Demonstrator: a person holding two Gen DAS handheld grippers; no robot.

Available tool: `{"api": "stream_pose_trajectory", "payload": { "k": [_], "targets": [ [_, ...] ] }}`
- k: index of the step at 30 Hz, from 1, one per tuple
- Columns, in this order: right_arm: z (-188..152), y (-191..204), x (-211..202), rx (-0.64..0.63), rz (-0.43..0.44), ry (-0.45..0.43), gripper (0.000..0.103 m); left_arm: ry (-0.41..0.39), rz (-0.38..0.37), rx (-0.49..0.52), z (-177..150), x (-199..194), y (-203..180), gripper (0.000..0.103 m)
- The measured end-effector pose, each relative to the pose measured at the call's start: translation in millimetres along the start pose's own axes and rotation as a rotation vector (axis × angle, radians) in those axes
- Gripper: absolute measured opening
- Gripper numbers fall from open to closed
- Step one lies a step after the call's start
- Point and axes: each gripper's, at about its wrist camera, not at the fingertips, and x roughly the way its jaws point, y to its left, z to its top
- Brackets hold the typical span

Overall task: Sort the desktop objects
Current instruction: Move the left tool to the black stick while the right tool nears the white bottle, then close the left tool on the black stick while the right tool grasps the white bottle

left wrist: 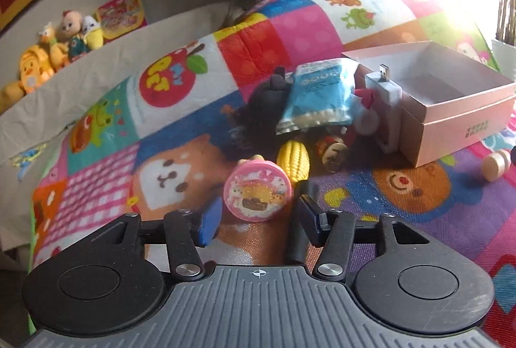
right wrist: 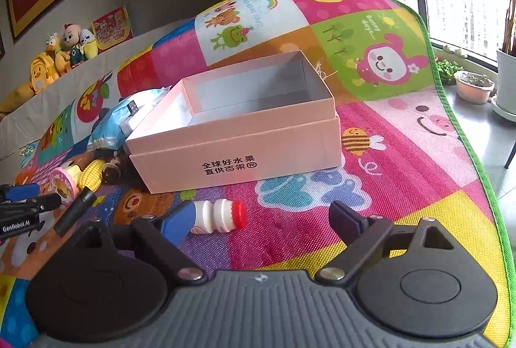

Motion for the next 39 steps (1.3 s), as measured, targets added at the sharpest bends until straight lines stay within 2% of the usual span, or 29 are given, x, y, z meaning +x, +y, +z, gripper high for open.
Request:
{"api": "stream_pose_trajectory", "payload": {
  "k": [3, 8, 14, 16, 18, 20, 21, 22, 25, 26, 28, 29, 30, 32, 34, 37, 39],
  "targets": [
    [0, -1, 1, 0.006, -0.003, 0.002, 0.093, -0.002, -0.071, -0.012, -7, -5, -3, 0.079],
    [0, -1, 2, 0.009, 0.0, 0.007, 0.094, 0.066, -0.055, -0.031, -22, 4, -12, 0.079],
    [0, -2, 1, 0.014, -0.001, 0.005, 0.095, 0.08, -0.031, -0.022, -28, 0, -3, 0.083],
    [0, -2, 1, 0.014, -0.001, 0.005, 0.095, 0.068, 0.021, 0.005, -28, -3, 4, 0.085],
    [0, -2, 1, 0.011, -0.004, 0.005, 0.096, 0.05, 0.129, 0.026, -28, -5, 16, 0.091],
    [0, -2, 1, 0.011, -0.007, 0.007, 0.096, 0.041, 0.247, 0.025, -27, -5, 28, 0.092],
    [0, -1, 2, 0.011, -0.009, 0.007, 0.097, 0.042, 0.276, 0.004, -26, -5, 34, 0.092],
    [0, -1, 2, 0.012, -0.011, 0.006, 0.098, 0.043, 0.27, -0.033, -25, -7, 39, 0.092],
    [0, -1, 1, 0.013, -0.013, 0.002, 0.099, 0.063, 0.124, -0.144, -25, -15, 42, 0.095],
    [0, -1, 1, 0.013, -0.014, 0.003, 0.099, 0.067, 0.073, -0.156, -26, -17, 35, 0.095],
    [0, -1, 0, 0.014, -0.015, 0.0, 0.099, 0.056, 0.028, -0.118, -27, -18, 18, 0.095],
    [0, -1, 0, 0.015, -0.013, -0.002, 0.099, 0.047, 0.022, -0.076, -27, -16, 7, 0.09],
    [0, -1, 0, 0.017, -0.012, -0.004, 0.099, 0.041, 0.022, -0.039, -25, -12, -1, 0.068],
    [0, -2, -1, 0.021, -0.007, -0.007, 0.099, 0.054, -0.013, 0.002, -19, 0, -9, 0.039],
    [0, -3, -1, 0.025, -0.003, -0.01, 0.099, 0.035, -0.041, 0.01, -14, 10, -11, 0.04],
    [-1, -3, -3, 0.027, 0.003, -0.017, 0.1, 0.014, -0.058, 0.075, -10, 26, -19, 0.04],
    [-1, -4, -3, 0.029, 0.007, -0.018, 0.1, 0.011, -0.067, 0.102, -9, 32, -24, 0.03]
  ]
}}
